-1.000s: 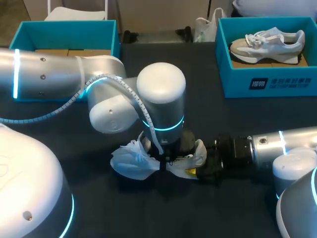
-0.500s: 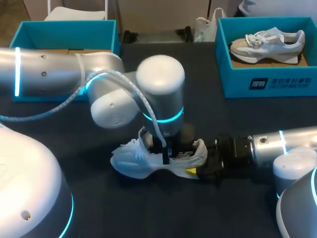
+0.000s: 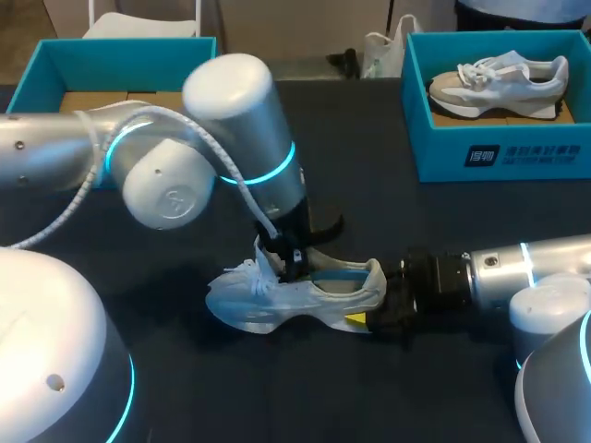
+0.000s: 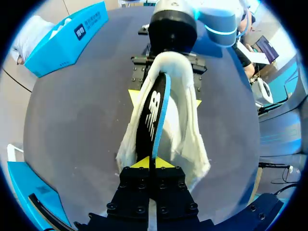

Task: Take the shoe out of the shoebox, open the shoe tongue, remove and reinsert the insole, then place the shoe into the shoebox

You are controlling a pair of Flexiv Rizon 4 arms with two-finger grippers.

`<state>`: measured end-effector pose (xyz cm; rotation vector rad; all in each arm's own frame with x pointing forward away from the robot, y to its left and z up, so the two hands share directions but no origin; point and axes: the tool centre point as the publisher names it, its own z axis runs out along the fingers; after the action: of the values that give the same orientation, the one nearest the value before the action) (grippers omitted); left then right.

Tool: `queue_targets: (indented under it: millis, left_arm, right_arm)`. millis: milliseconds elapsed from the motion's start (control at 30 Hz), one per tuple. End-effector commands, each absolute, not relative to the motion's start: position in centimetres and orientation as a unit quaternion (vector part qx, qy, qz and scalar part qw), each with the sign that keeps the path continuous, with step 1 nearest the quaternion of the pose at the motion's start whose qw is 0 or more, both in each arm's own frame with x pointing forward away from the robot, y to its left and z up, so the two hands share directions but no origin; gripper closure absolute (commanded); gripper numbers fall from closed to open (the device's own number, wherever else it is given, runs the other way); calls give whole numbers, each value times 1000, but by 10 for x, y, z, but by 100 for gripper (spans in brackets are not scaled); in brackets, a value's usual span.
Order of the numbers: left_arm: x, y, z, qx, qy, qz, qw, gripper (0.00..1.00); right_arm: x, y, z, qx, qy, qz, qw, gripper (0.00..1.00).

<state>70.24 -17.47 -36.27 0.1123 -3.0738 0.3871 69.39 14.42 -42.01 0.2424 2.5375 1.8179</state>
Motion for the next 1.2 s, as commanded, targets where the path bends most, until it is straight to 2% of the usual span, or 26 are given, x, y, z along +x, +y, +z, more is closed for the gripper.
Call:
queue_targets:
  millis: [33, 1200]
  left_arm:
    - [698, -166, -353, 37, -986, 162, 18, 100]
    - [701, -182, -325, 100, -966, 239, -22, 100]
  right_arm:
    - [692, 146, -419, 78, 812, 578, 6, 100]
    - [692, 146, -419, 78, 812, 578, 6, 100]
